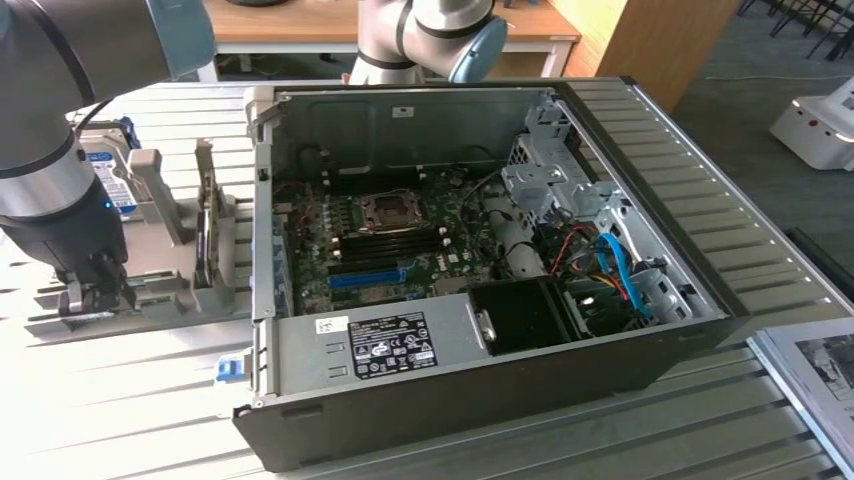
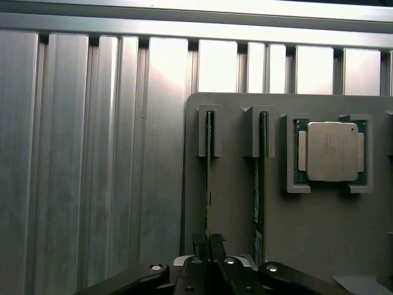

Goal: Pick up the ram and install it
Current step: 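Pick up the ram and move it above insertion slot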

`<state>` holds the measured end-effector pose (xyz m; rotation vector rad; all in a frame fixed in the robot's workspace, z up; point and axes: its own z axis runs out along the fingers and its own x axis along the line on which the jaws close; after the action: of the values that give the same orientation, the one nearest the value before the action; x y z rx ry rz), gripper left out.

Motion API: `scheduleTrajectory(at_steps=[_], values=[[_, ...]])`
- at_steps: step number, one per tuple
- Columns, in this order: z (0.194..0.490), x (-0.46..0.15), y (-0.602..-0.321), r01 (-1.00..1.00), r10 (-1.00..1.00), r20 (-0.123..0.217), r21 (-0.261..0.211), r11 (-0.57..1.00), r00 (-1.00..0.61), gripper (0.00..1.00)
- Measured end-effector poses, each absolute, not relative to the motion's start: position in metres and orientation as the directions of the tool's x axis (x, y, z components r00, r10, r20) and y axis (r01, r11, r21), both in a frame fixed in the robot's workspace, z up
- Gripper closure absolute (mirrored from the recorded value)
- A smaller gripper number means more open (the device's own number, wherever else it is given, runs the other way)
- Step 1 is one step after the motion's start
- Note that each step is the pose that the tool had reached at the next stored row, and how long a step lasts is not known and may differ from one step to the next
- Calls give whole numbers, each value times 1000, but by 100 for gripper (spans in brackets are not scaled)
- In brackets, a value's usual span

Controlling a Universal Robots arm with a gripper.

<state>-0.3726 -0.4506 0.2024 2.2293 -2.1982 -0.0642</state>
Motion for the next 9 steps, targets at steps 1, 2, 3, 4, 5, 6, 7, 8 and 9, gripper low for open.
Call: scheduleTrajectory(at_steps=[1,2,3,4,5,6,7,8,9], values=[[202,-373,-451,-999,-1000,-22,36,-14,14,87],[202,-373,-451,-999,-1000,-22,36,-15,14,89],[202,-373,-451,-999,-1000,-22,36,-14,14,89],[202,-373,-451,-999,-1000,-22,36,-14,14,89],[202,-373,-451,-999,-1000,-22,36,-14,14,89],[202,-373,-451,-999,-1000,-22,36,-14,14,89],[202,-373,-451,-999,-1000,-22,36,-14,14,89],[202,-373,-451,-999,-1000,-22,36,-14,14,89],[202,-373,-451,-999,-1000,-22,36,-15,14,89]])
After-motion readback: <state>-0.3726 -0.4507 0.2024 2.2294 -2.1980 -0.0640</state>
